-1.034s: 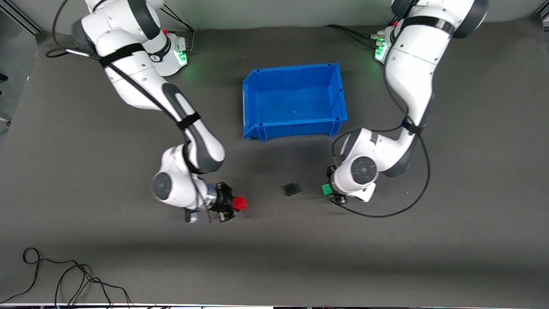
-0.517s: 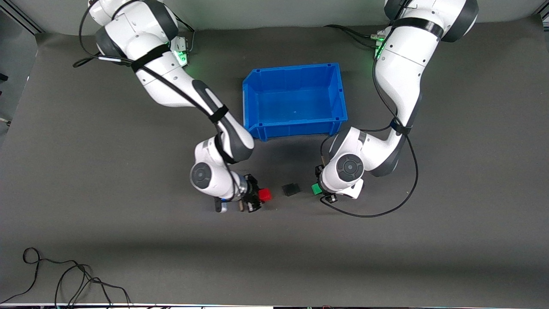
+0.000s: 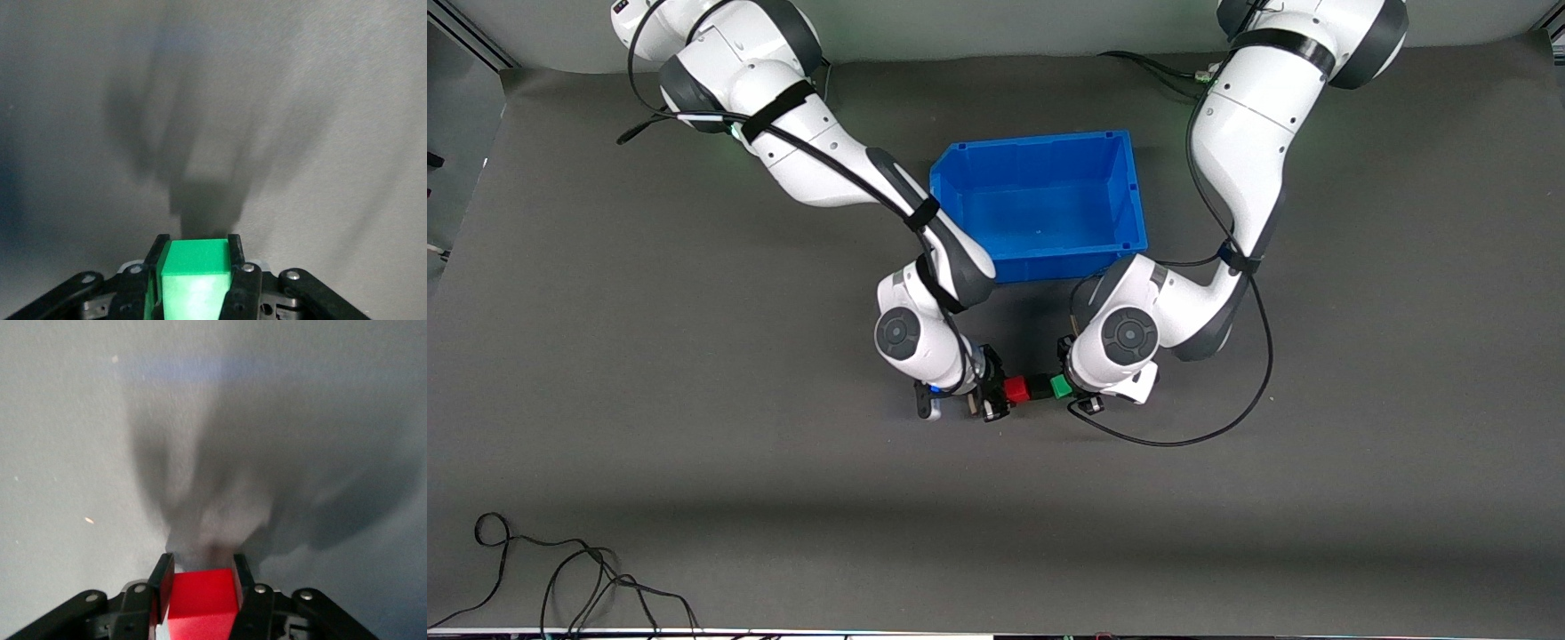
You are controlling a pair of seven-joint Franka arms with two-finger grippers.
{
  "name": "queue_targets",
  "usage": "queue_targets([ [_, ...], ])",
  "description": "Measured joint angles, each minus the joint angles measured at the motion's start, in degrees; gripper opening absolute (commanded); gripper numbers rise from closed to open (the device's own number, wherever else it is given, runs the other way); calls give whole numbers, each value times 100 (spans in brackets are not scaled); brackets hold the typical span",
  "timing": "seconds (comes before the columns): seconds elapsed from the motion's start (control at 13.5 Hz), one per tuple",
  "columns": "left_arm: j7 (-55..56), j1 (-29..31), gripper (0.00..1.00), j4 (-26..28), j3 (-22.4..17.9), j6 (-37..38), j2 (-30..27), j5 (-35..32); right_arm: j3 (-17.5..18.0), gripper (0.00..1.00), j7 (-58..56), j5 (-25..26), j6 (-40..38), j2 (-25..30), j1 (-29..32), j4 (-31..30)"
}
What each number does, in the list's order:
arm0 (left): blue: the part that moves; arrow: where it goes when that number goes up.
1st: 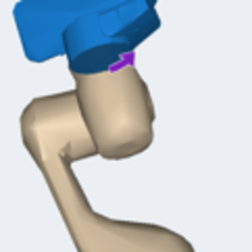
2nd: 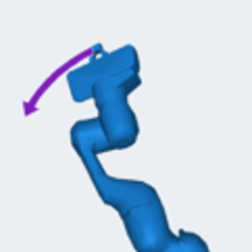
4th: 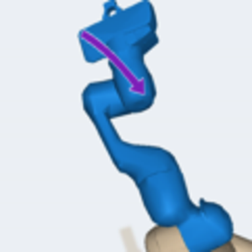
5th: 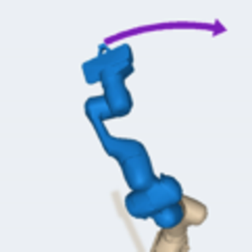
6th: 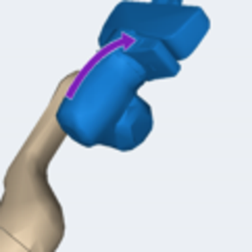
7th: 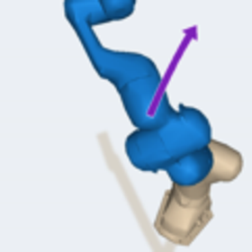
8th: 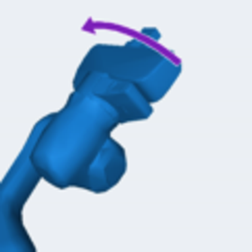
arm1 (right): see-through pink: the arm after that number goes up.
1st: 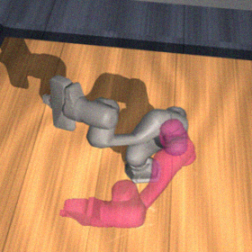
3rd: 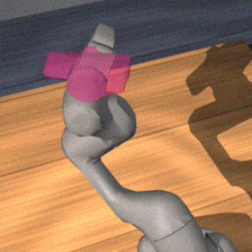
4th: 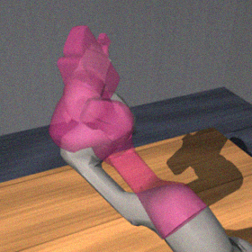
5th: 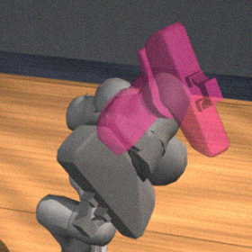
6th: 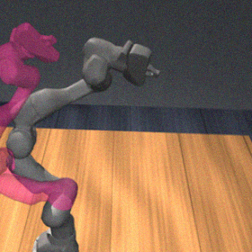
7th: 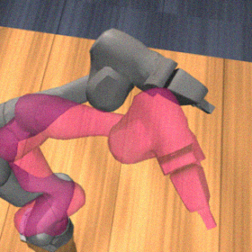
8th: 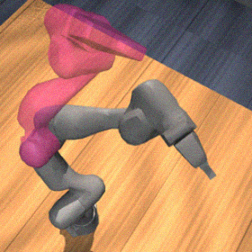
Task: Attach green and red cubes to black cube
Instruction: 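Carry the red cube and the green cube toward the black cube, then set both cubes against the black cube and open both grippers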
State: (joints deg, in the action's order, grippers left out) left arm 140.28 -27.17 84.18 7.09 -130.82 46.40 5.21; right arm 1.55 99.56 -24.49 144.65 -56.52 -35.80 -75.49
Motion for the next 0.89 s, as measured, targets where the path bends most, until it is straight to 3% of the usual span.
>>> queue_targets([
  [0.44,33,-52,1,-7,-21,-44,146,-4,-9,0,28,0,11,0,-6,-1],
  [0.52,33,-52,16,-7,-21,-44,146,-6,-9,10,31,0,12,0,-6,-2],
  [0.59,33,-54,29,-8,-21,-44,146,-11,-10,28,35,-1,13,0,-6,-2],
  [0.66,33,-55,41,-10,-21,-44,146,-18,-10,33,42,-1,14,0,-6,-2],
  [0.74,30,-57,53,-13,-20,-44,146,-33,-10,57,46,-1,14,0,-6,-2],
  [0.81,24,-61,72,-17,-20,-50,147,-73,-11,99,51,-1,18,-1,-7,-2],
  [0.89,22,-71,100,-38,-14,-89,150,-125,-11,100,52,-1,83,-15,-10,0],
])
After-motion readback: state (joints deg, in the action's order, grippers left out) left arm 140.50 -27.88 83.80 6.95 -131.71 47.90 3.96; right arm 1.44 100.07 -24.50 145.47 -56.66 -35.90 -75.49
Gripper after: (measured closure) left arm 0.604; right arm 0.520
